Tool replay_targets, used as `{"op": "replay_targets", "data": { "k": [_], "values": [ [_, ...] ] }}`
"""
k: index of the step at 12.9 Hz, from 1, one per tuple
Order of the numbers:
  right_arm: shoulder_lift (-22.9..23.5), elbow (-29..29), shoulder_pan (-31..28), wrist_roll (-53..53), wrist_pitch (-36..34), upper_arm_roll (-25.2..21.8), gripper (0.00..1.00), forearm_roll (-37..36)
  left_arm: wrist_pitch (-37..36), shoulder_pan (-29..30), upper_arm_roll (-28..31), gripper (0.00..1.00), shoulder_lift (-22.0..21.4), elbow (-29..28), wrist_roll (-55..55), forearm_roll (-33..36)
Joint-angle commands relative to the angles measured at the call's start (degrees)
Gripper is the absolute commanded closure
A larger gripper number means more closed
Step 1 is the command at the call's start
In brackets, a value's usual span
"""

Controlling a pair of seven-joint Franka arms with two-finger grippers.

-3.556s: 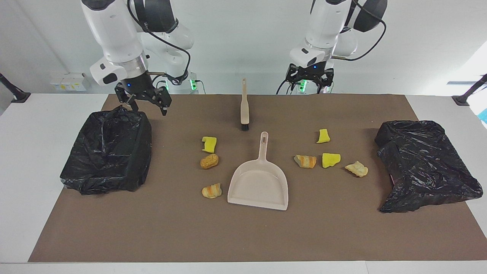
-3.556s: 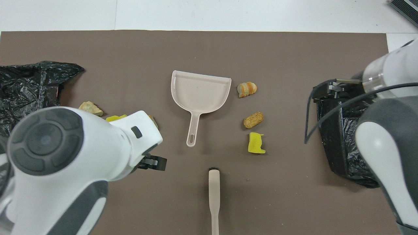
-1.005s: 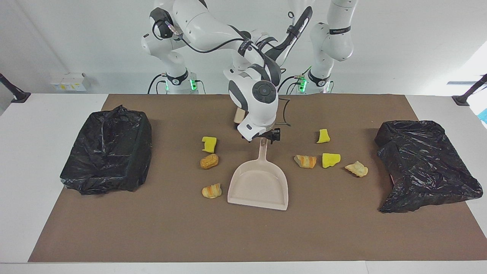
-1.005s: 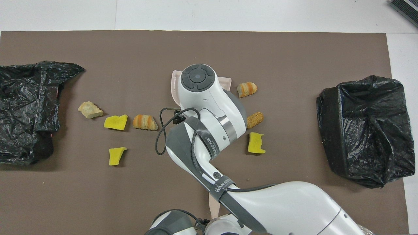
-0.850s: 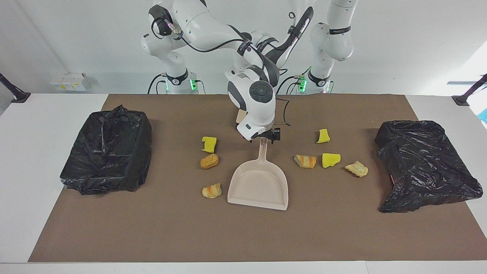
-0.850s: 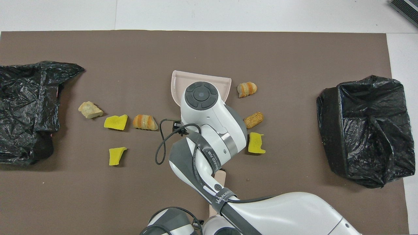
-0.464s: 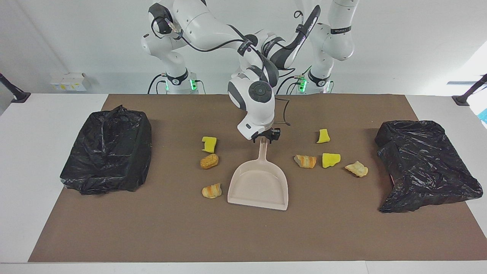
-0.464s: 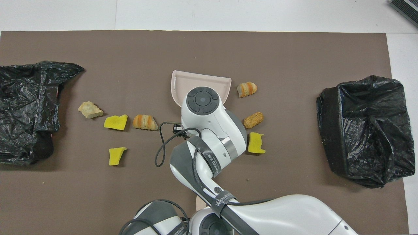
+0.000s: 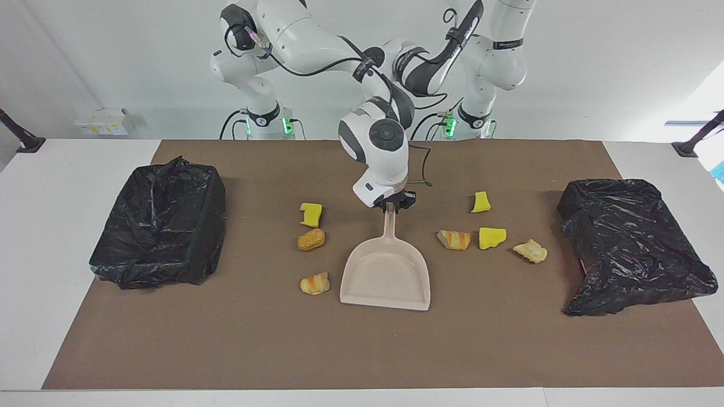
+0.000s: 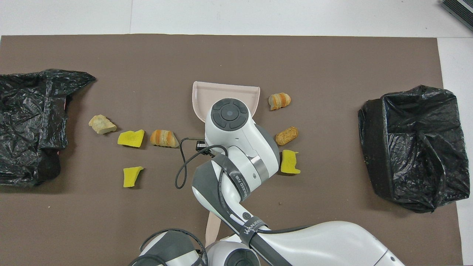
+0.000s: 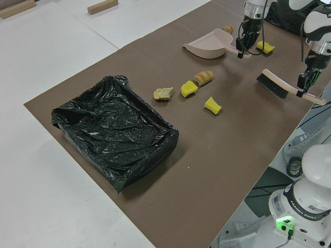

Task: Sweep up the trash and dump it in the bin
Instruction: 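Grasp the beige dustpan handle with the right gripper, then place the dustpan near the debris while the left gripper grasps the brush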

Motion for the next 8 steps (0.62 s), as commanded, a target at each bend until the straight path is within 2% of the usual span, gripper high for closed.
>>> {"op": "replay_targets", "data": {
  "k": [1,3,5,8],
  "values": [
    [-2.88,-0.9,-0.57,-6.04,-0.52,-0.03,1.0,-0.38,-0.38,0.45,-0.36,1.0,-4.7,-4.29,0.47,1.87],
    [-4.63,-0.99,-1.8,-11.48,-1.22,-0.03,1.0,-0.21,0.15,0.53,-0.36,1.0,-6.28,-5.87,0.56,2.49],
    [-6.3,-0.98,-3.73,-22.44,-3.24,-0.12,1.0,-0.21,0.06,1.15,-0.36,1.0,-8.39,-7.62,3.88,2.84],
    [-7.19,-0.46,-7.86,-39.58,-8.14,-0.03,1.0,-0.12,-0.9,8.24,-0.36,1.0,-11.2,-8.51,10.29,2.84]
  ]
}}
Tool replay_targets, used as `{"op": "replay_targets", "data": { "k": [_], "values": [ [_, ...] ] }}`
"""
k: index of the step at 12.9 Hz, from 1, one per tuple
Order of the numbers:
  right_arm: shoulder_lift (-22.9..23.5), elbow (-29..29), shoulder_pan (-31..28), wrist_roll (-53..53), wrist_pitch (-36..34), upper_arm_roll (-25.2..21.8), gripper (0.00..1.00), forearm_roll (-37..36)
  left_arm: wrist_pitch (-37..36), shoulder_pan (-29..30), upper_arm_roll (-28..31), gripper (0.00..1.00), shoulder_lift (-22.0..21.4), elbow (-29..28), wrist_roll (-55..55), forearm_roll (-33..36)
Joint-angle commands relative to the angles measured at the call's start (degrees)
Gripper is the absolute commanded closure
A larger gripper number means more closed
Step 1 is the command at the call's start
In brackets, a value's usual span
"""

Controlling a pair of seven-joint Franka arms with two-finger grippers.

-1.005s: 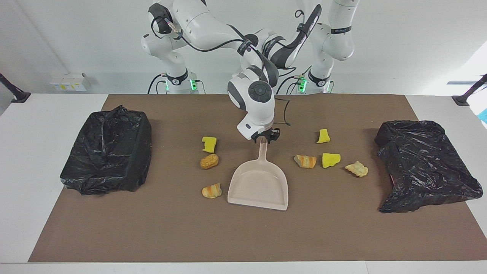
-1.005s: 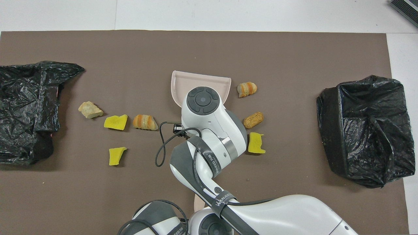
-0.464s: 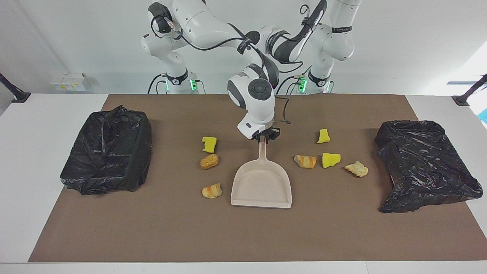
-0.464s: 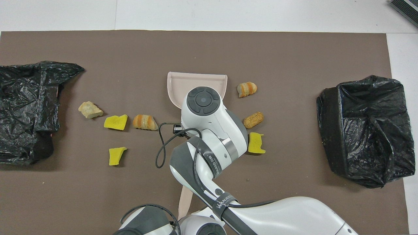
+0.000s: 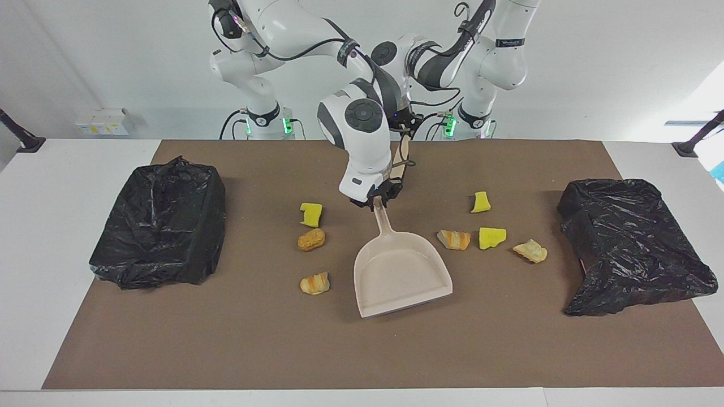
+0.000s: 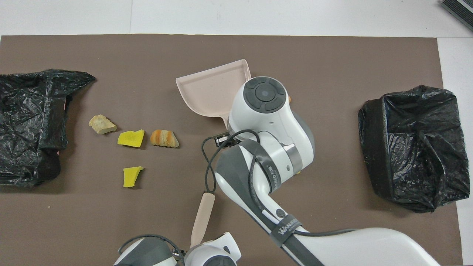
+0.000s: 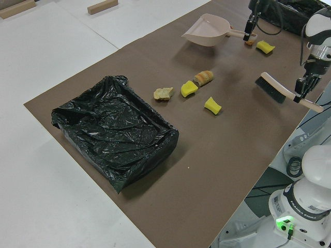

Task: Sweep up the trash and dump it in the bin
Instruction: 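Place the dustpan near the debris while the left gripper grasps the brush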

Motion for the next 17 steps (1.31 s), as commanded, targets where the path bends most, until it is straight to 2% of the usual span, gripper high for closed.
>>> {"op": "replay_targets", "data": {
  "k": [1,3,5,9,14,15,17],
  "values": [
    [-1.15,0.26,-2.74,-13.22,-5.14,0.45,1.0,-0.42,-1.21,8.49,-0.31,1.0,-5.5,-2.22,7.61,0.7],
    [-1.07,0.7,-4.06,-25.59,-6.74,0.45,1.0,-3.91,-2.36,15.44,-0.31,1.0,-7.0,-1.61,13.59,0.7],
    [-1.15,0.62,-4.59,-33.19,-8.58,0.45,1.0,-5.25,-3.06,22.12,-0.31,1.0,-6.48,0.85,19.92,0.7],
    [-1.24,0.62,-4.5,-47.08,-10.95,0.37,1.0,-10.16,-1.66,34.34,-0.31,1.0,-1.66,5.33,26.88,2.62],
    [0.6,0.7,-1.87,-56.39,-11.14,0.63,1.0,-20.09,7.46,47.35,-0.31,1.0,1.96,6.39,32.32,6.05],
    [0.61,0.7,-1.78,-61.12,-10.7,0.63,1.0,-21.41,8.87,50.25,-0.31,1.0,2.48,6.39,34.17,6.06],
    [0.78,0.18,-1.87,-63.8,-9.65,0.63,1.0,-21.87,10.64,53.87,-0.31,1.0,5.37,6.39,35.42,7.72]
  ]
}}
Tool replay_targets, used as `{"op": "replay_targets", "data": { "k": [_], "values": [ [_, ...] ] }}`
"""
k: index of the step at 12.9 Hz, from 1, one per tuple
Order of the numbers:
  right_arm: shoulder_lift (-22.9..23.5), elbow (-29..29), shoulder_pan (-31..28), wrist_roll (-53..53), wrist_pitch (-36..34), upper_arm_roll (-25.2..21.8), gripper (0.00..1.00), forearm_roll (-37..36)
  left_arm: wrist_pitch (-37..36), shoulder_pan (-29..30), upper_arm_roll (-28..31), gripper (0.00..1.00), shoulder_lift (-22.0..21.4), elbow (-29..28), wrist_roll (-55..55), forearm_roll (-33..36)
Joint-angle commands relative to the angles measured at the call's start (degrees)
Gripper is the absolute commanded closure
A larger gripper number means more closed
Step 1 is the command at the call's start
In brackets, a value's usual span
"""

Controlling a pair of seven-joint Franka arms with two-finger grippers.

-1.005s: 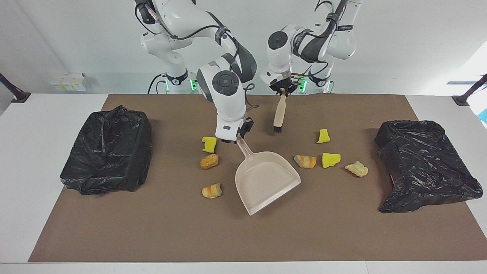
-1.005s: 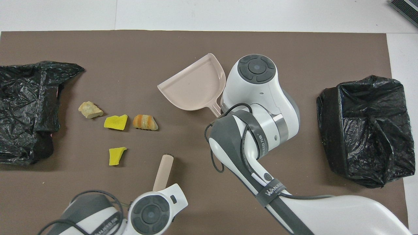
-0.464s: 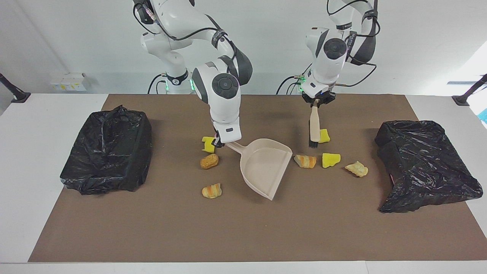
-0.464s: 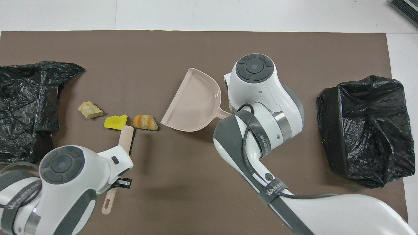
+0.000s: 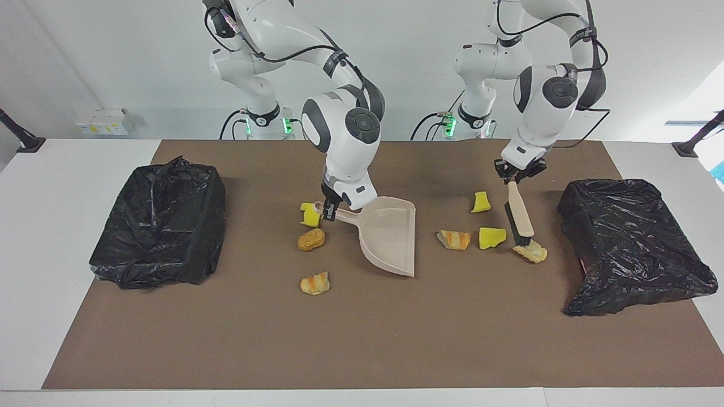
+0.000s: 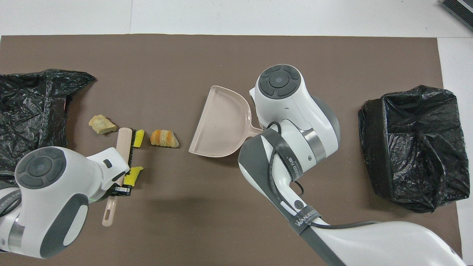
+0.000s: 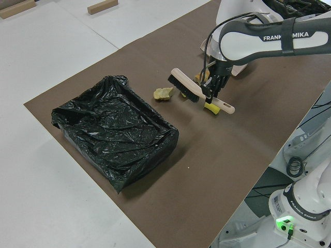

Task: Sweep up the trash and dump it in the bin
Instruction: 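Sweep the sponge and bread pieces into the dustpan with the left gripper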

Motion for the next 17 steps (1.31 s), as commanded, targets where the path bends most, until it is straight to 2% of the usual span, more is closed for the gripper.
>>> {"op": "replay_targets", "data": {
  "k": [1,4,7,9,12,17],
  "values": [
    [0.33,-0.01,-0.12,-3.55,0.66,0.39,1.0,-1.37,3.28,5.15,-0.77,1.0,3.99,0.93,0.99,2.57],
    [2.08,-0.01,0.32,-3.46,0.75,0.47,1.0,-1.19,5.05,7.46,-0.77,1.0,5.22,1.98,0.47,2.58],
    [2.36,-0.01,0.41,-3.46,0.92,0.47,1.0,-1.28,4.79,7.46,-0.77,1.0,11.01,6.28,-0.41,2.49],
    [2.36,-0.09,0.5,-3.46,1.1,0.47,1.0,-1.28,4.53,7.28,-0.77,1.0,11.82,6.47,-0.5,2.49],
    [2.36,-0.09,0.5,-3.46,1.19,0.47,1.0,-1.28,2.78,3.96,-1.21,1.0,11.3,5.68,-1.46,1.7],
    [2.36,-0.01,0.94,-3.2,1.54,0.47,1.0,-1.02,2.86,-5.53,-1.3,1.0,11.03,5.59,-8.06,-6.28]
  ]
}}
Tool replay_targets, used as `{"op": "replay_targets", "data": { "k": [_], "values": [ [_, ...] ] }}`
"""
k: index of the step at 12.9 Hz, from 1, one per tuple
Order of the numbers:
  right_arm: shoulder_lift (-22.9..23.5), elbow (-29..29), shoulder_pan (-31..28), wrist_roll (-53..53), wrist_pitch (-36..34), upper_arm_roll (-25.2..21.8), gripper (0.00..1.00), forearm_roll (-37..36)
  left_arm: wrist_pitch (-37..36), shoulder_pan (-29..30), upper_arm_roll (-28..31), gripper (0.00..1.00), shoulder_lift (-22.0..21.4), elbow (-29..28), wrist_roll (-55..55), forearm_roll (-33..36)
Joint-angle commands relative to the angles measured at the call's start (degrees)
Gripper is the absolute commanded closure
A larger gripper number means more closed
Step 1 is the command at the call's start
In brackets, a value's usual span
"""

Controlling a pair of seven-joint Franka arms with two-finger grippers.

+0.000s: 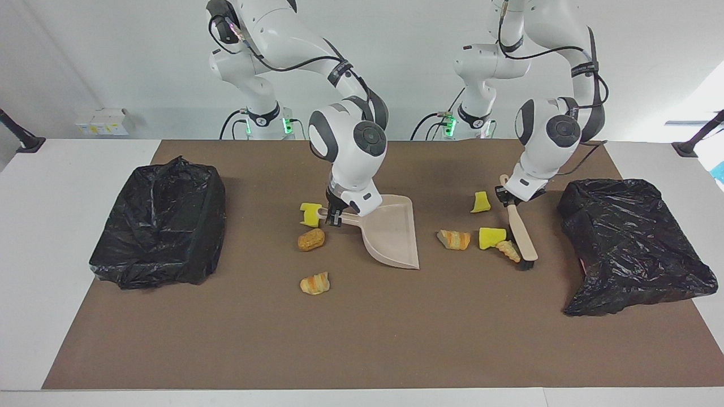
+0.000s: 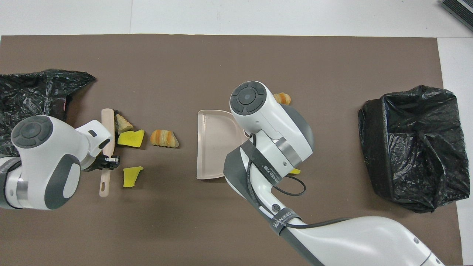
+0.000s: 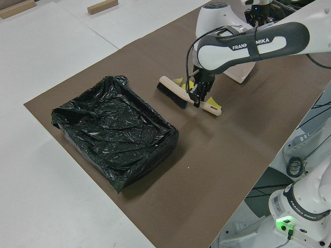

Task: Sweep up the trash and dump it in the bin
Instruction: 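Sweep the sponge and bread pieces into the dustpan with the left gripper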

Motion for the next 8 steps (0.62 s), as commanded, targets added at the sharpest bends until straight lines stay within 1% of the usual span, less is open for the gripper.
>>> {"op": "replay_targets", "data": {
  "k": [1,4,6,8],
  "values": [
    [0.23,0.1,0.14,-1.14,0.99,0.44,1.0,-0.82,-1.36,-5.81,0.53,1.0,-0.41,0.43,-2.47,-5.13],
    [0.15,0.19,0.06,-0.97,0.99,0.44,1.0,-0.82,-0.75,-13.98,0.53,1.0,-0.67,0.52,-8.26,-9.27],
    [0.15,0.27,0.06,-0.97,0.99,0.44,1.0,-0.73,-0.22,-19.25,0.53,1.0,-1.02,0.52,-8.98,-13.22],
    [0.23,0.27,0.05,-0.79,1.08,0.44,1.0,-0.64,1.62,-23.91,0.44,1.0,-1.11,0.87,-10.9,-14.65]
  ]
}}
